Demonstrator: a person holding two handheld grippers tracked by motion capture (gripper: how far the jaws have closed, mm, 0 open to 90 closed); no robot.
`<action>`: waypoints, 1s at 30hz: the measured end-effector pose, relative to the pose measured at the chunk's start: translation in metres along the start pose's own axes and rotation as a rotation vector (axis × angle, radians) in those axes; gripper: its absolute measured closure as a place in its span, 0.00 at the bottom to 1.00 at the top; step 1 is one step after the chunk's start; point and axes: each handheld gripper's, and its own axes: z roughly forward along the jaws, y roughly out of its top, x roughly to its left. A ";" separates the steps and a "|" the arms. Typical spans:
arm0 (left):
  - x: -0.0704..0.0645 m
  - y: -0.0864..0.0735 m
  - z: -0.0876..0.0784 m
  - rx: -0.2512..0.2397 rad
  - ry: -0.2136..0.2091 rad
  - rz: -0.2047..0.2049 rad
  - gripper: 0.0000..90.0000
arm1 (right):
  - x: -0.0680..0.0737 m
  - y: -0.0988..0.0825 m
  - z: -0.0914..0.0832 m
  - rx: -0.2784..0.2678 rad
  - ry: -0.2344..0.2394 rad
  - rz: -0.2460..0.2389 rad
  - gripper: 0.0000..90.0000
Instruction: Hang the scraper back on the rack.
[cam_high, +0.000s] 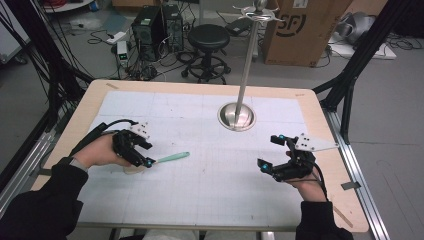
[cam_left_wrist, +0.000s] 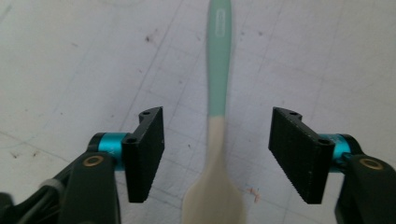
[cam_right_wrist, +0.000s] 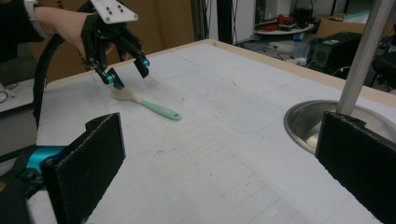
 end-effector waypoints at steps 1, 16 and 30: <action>0.001 0.001 0.002 0.017 -0.004 0.008 0.48 | 0.000 0.000 0.000 0.000 -0.001 0.001 0.01; -0.002 0.015 0.022 0.229 -0.013 0.051 0.75 | 0.001 0.000 0.000 0.007 0.003 -0.007 0.01; -0.008 0.026 0.033 0.341 0.011 0.071 0.88 | 0.001 0.000 -0.001 0.008 0.006 -0.001 0.01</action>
